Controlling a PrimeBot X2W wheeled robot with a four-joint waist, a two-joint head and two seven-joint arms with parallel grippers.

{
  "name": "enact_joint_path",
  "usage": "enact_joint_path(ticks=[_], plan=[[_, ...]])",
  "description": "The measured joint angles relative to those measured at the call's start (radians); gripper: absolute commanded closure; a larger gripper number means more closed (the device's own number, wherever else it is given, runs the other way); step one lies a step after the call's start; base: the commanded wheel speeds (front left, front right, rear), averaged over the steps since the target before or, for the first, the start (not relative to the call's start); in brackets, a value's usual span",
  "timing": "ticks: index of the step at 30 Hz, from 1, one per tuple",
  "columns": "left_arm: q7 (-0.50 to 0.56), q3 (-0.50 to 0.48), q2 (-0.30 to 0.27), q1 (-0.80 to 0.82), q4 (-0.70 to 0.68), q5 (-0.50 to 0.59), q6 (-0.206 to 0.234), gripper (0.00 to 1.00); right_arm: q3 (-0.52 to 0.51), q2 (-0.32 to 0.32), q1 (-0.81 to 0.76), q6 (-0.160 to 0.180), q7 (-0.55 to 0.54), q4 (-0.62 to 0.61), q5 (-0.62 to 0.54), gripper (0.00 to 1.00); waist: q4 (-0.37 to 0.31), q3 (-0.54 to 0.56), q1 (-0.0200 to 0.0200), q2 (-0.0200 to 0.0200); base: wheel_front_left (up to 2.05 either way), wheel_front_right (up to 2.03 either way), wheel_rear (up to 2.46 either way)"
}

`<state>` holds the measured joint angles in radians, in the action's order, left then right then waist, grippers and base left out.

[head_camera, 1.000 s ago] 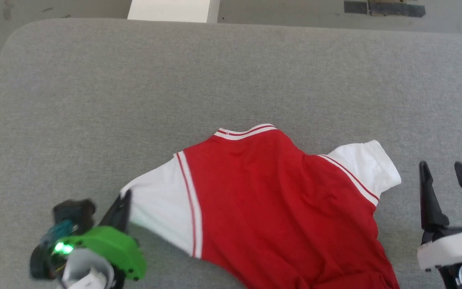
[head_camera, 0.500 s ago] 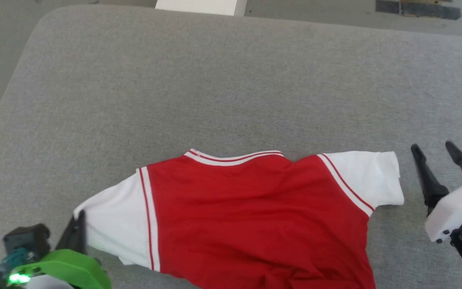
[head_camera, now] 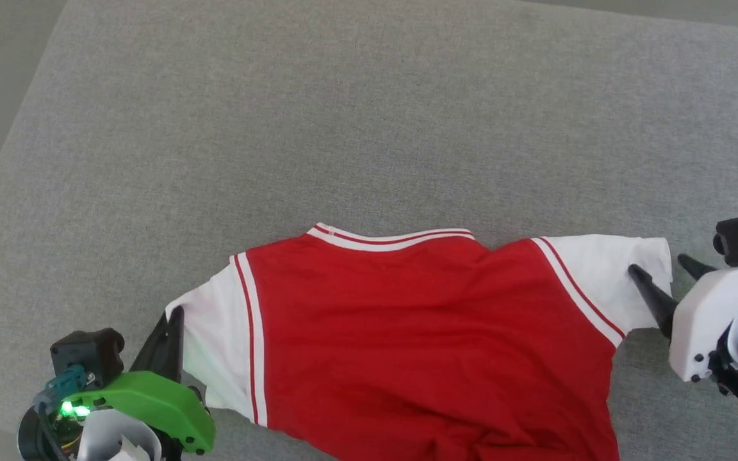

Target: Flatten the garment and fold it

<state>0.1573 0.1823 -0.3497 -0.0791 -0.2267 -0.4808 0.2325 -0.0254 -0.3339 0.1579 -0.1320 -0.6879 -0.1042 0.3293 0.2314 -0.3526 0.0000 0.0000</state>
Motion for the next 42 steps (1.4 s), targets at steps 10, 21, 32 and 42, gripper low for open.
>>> enact_joint_path(ticks=[10,21,32,42], plan=[[-0.007,0.027,0.007,0.038,0.021,0.001,-0.021,1.00,-0.006,0.030,0.074,0.000,0.007,0.095,0.019,1.00,0.011,-0.017,0.0000,0.0000,0.00,0.00,0.00],[-0.033,0.050,0.025,0.211,-0.060,-0.005,-0.076,1.00,-0.059,0.070,0.187,0.000,0.155,0.068,0.026,1.00,-0.026,0.061,0.0000,0.0000,0.00,0.00,0.00],[0.148,0.049,-0.038,0.560,-0.047,0.033,-0.091,1.00,0.005,0.047,0.457,0.000,0.167,0.032,0.016,1.00,-0.105,0.194,0.0000,0.0000,0.00,0.00,0.00],[0.306,0.040,-0.074,0.804,-0.014,0.005,-0.119,1.00,0.067,0.014,0.659,0.000,0.112,0.046,0.016,1.00,-0.204,0.278,0.0000,0.0000,0.00,0.00,0.00]])
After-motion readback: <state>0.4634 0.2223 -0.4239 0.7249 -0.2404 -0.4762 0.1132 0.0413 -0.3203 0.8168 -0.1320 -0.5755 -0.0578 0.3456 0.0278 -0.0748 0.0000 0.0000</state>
